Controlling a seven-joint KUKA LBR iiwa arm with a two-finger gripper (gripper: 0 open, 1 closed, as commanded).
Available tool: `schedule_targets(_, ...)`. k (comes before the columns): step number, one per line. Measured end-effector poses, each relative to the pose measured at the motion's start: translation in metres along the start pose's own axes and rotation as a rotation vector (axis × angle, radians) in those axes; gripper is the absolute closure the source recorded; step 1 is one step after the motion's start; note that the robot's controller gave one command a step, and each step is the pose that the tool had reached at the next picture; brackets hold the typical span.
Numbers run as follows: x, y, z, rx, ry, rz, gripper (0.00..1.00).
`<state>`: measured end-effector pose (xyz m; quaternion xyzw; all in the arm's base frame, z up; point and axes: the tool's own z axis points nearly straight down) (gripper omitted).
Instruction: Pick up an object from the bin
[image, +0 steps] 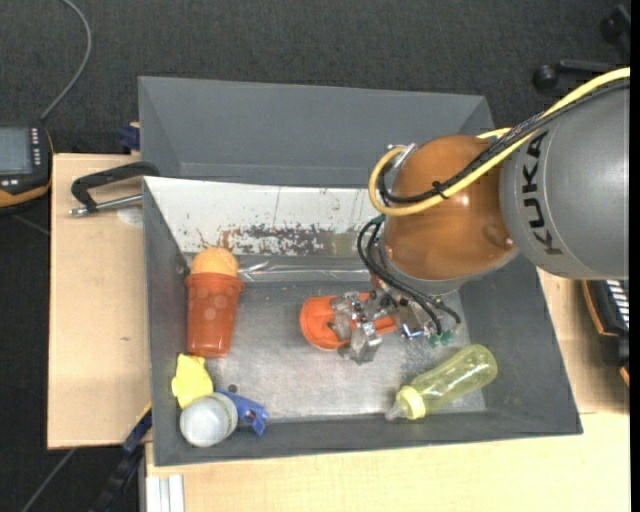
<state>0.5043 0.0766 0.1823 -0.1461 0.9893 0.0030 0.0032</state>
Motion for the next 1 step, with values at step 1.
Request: schedule_targets(1,-0.016,0.0063,-0.0297,0.003,-0.014,-0.056,1.0)
